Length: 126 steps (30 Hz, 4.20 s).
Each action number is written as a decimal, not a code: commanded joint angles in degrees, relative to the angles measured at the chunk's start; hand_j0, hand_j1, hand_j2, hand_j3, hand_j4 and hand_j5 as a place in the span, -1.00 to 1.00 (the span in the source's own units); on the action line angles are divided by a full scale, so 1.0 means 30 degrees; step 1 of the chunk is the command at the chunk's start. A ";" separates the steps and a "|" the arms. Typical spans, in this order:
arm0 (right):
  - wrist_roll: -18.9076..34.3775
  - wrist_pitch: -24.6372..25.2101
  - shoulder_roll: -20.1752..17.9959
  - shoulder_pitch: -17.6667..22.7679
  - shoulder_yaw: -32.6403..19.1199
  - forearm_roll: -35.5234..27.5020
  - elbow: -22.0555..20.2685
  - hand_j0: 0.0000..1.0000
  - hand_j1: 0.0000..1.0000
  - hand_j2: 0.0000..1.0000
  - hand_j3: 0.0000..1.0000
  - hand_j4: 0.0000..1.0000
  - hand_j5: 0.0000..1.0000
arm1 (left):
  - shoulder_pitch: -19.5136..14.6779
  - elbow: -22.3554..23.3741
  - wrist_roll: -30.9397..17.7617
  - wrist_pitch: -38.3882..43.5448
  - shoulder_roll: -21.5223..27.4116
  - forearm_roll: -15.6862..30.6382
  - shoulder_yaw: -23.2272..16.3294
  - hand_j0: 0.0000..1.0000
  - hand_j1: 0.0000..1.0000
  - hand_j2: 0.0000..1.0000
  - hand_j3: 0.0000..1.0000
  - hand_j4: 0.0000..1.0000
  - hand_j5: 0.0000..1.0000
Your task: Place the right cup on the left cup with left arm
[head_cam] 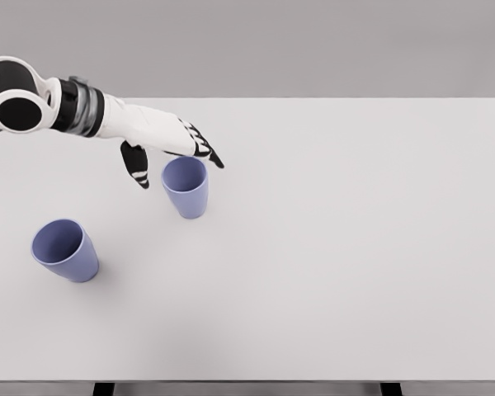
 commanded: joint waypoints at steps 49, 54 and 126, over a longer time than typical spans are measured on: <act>0.0003 0.0024 0.0000 0.0000 0.0000 -0.0001 0.0001 1.00 1.00 1.00 1.00 1.00 1.00 | 0.3662 0.0462 0.0006 0.0097 -0.0620 -0.2768 0.3608 0.98 0.98 0.98 0.98 0.98 0.98; 0.0003 -0.0005 0.0000 0.0000 0.0000 -0.0001 0.0001 1.00 1.00 1.00 1.00 1.00 1.00 | 0.3808 0.0549 0.0006 0.0097 -0.0649 -0.2826 0.3608 0.97 0.97 0.97 0.97 0.97 0.97; 0.0003 -0.0005 0.0000 0.0000 0.0000 -0.0001 0.0001 1.00 1.00 1.00 1.00 1.00 1.00 | 0.4453 -0.0007 0.0006 -0.0050 -0.0445 -0.2650 0.4897 0.25 0.25 0.25 0.25 0.25 0.25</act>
